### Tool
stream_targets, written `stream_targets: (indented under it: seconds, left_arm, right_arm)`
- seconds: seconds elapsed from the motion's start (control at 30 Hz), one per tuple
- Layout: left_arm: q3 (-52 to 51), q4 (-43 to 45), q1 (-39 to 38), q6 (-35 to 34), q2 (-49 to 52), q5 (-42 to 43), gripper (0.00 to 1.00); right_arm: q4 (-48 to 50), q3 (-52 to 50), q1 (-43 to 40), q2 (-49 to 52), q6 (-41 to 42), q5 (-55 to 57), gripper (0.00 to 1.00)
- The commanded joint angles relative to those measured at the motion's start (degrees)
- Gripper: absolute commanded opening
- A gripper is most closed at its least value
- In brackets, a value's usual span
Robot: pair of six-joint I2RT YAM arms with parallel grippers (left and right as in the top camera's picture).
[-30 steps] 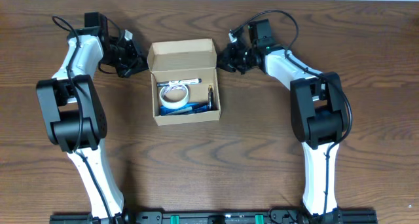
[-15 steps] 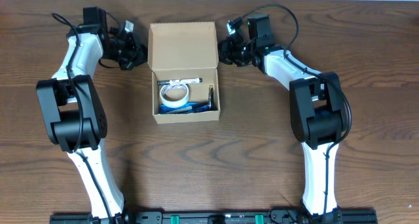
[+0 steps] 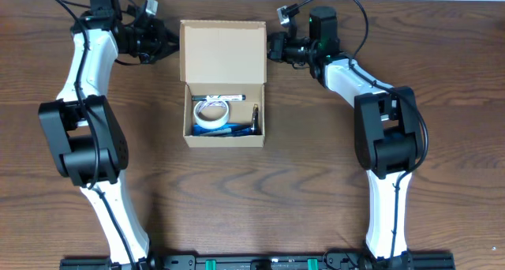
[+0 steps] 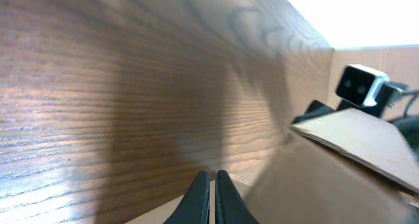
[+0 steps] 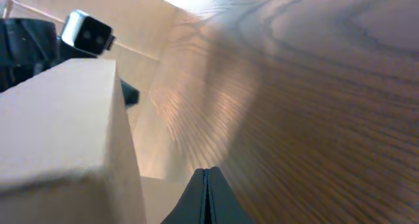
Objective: Pack container
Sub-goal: 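Fold the box lid down over the box with both grippers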
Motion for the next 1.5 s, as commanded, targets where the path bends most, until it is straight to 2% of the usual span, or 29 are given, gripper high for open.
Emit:
stream_targets:
  seconds: [0.0, 0.17, 0.43, 0.6, 0.83, 1.07, 1.27, 1.47]
  left_arm:
    - [1.64, -1.31, -0.46, 4.79, -5.29, 2.27, 0.06]
    - [1.64, -4.11, -1.7, 9.16, -8.85, 2.23, 0.05]
    - [1.64, -7.98, -2.78, 12.28, -13.55, -0.11, 0.06]
    - [1.64, -12.92, -2.8, 16.2, -16.85, -4.5, 0.06]
    - [1.64, -16.9, -3.15, 18.86, -19.82, -5.88, 0.05]
    - [1.64, -23.56, -5.64, 22.38, -20.02, -12.9, 0.06]
    - [1.64, -28.55, -8.02, 22.8, -20.02, -21.75, 0.06]
    - [1.64, -33.94, -8.48, 25.22, -20.02, -24.46, 0.06]
  right_arm:
    - [-1.81, 0.28, -0.2, -5.07, -4.09, -2.73, 0.02]
    - [-9.14, 0.28, -0.22, -9.7, -11.43, -2.01, 0.01]
    - [-19.12, 0.28, -0.26, -14.93, -19.41, -0.76, 0.01]
    - [-25.4, 0.28, 0.24, -17.66, -23.04, 2.78, 0.02]
    - [-31.47, 0.28, 1.33, -19.45, -25.7, 5.44, 0.02]
    - [-40.13, 0.28, 3.56, -20.26, -29.55, 8.92, 0.02]
    - [-47.08, 0.28, 5.46, -21.84, -33.42, 13.73, 0.02]
    - [-52.35, 0.28, 7.65, -25.86, -35.89, 22.71, 0.02]
